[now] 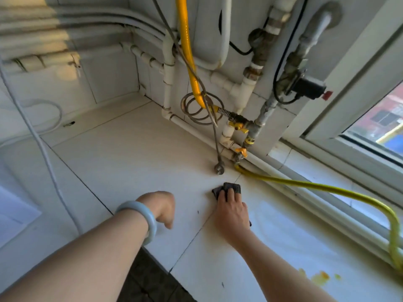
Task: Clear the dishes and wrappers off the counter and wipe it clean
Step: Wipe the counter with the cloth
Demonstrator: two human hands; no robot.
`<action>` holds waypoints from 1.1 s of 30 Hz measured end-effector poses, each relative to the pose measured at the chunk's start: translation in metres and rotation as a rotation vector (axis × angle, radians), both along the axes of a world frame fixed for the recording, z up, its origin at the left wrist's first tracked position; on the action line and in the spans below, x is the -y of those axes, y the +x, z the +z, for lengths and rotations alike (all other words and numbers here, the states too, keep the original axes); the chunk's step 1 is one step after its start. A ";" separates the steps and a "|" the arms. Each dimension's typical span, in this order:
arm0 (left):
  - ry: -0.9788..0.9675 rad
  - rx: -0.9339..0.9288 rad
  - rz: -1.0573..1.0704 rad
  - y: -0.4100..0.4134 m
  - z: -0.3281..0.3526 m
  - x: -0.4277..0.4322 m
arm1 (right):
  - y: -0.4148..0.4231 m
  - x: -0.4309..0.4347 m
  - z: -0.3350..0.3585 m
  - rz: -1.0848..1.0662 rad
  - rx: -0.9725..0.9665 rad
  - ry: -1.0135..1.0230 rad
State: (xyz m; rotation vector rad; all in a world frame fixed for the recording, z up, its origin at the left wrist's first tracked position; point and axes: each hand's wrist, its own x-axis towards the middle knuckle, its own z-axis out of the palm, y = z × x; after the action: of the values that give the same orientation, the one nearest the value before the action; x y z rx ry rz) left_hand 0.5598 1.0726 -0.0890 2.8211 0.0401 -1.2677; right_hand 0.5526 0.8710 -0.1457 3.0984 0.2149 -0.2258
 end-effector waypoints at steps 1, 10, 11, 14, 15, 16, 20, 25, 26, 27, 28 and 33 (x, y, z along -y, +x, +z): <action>0.013 0.013 0.001 -0.004 0.000 0.002 | -0.007 0.011 0.001 -0.050 -0.006 -0.002; 0.036 0.029 0.031 -0.044 0.007 0.014 | -0.089 0.085 0.029 -0.267 0.058 0.145; 0.019 0.032 0.001 -0.044 0.010 0.021 | -0.100 0.079 0.031 -0.206 0.076 0.172; -0.034 0.083 -0.099 -0.055 0.011 0.067 | -0.128 0.068 0.016 -0.059 0.001 0.160; -0.085 0.109 -0.138 -0.059 0.005 0.090 | -0.134 0.074 0.012 -0.080 -0.037 0.140; -0.138 0.124 -0.181 -0.064 0.001 0.112 | -0.137 0.083 0.010 -0.108 -0.034 0.142; -0.204 0.095 -0.284 -0.087 -0.014 0.177 | -0.144 0.148 0.007 -0.271 0.016 0.125; -0.098 0.103 -0.358 -0.099 -0.012 0.187 | -0.177 0.225 0.004 -0.468 0.027 0.098; -0.094 0.109 -0.377 -0.098 -0.008 0.185 | -0.181 0.233 0.006 -0.511 0.024 0.113; -0.094 0.122 -0.399 -0.094 -0.004 0.182 | -0.183 0.238 0.009 -0.560 0.024 0.145; -0.102 0.137 -0.405 -0.093 -0.001 0.179 | -0.184 0.238 0.012 -0.595 0.019 0.182; -0.223 0.186 -0.234 -0.089 0.008 0.164 | -0.183 0.148 0.022 -0.185 0.184 0.263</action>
State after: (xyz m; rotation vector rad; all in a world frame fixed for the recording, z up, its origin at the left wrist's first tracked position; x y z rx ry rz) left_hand 0.4705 0.9088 -0.0809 2.7928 -0.4219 -0.9652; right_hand 0.3693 0.7225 -0.1235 3.3742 -0.0527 0.0932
